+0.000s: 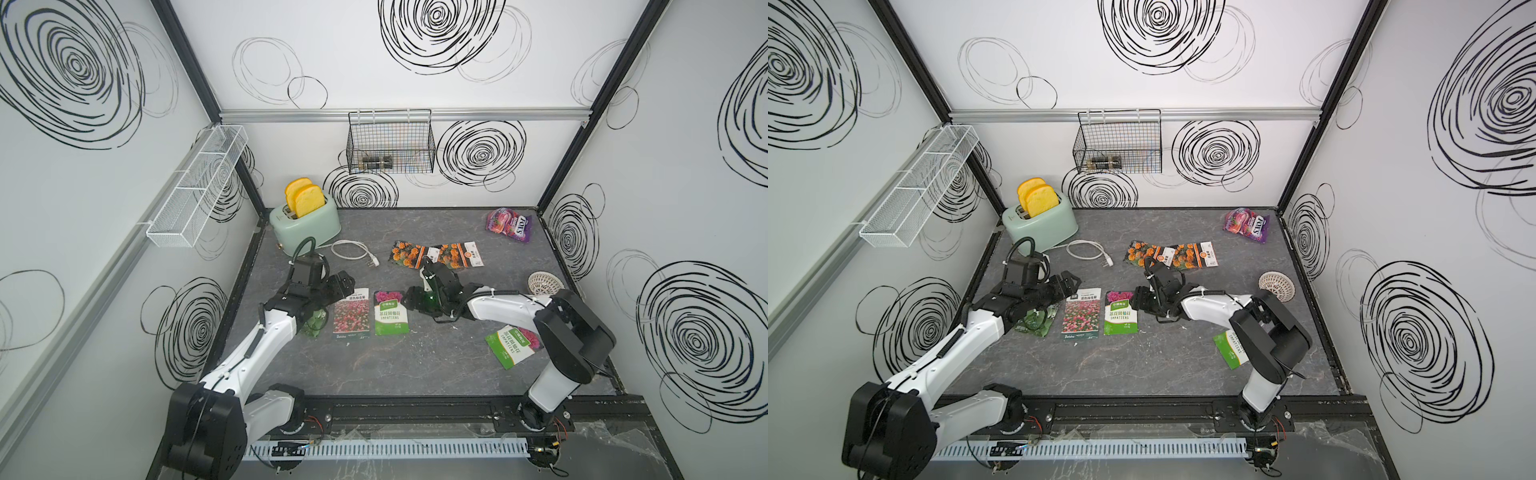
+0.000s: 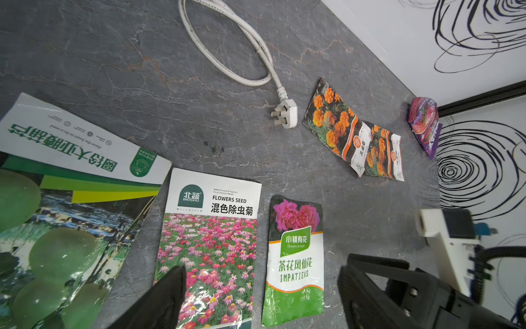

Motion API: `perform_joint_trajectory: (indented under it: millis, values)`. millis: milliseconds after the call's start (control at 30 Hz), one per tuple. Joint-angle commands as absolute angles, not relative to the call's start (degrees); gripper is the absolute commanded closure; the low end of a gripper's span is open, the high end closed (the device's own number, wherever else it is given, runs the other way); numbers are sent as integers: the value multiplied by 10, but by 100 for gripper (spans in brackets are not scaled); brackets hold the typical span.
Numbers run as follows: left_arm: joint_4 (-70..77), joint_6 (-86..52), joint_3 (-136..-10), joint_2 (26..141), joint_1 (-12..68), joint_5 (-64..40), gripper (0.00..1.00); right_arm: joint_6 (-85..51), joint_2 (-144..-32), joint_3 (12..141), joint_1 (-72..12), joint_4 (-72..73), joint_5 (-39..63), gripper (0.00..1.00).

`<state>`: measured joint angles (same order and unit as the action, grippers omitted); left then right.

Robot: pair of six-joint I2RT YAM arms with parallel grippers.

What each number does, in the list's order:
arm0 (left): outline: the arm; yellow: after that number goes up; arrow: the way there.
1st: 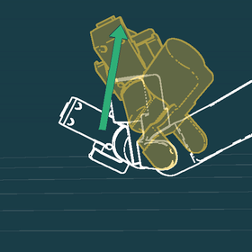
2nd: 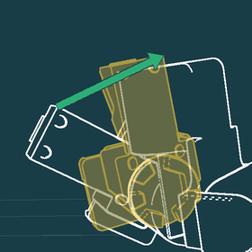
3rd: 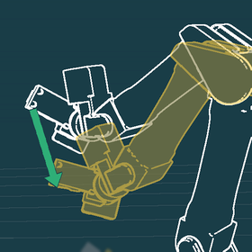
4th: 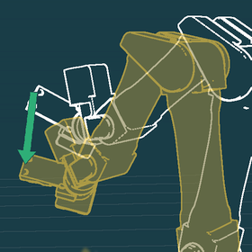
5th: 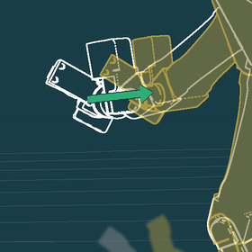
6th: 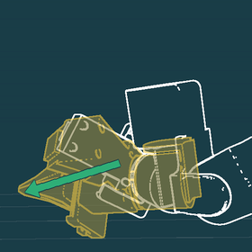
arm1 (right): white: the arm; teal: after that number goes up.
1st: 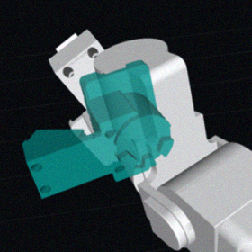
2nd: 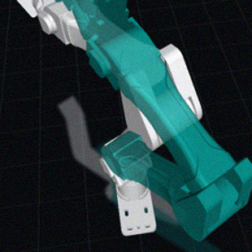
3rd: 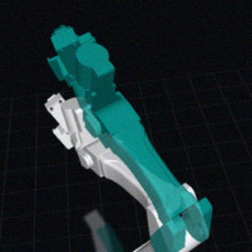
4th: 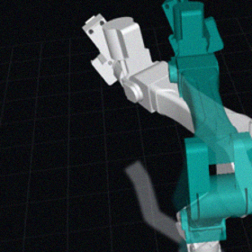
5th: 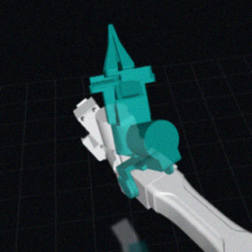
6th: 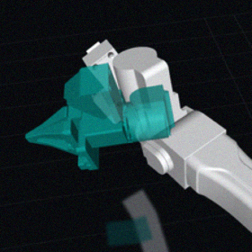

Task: Arrange the seed packets in a row
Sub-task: Place the seed packet at the center of the board, then adjust the seed packet at the center of the board.

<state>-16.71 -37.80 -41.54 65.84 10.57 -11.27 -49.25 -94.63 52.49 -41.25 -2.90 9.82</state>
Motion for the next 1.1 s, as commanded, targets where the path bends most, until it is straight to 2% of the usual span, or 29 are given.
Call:
perform_joint_trajectory:
  millis: [0,400,1067]
  values:
    - [-167,-359,-416,670,89,-102,11,-436,-904,518,-407,-70,85,32]
    - [-88,-355,-415,774,92,-129,11,-337,-860,525,-391,-105,128,32]
    - [-48,-356,-444,880,101,-108,12,-312,-778,471,-294,-127,152,32]
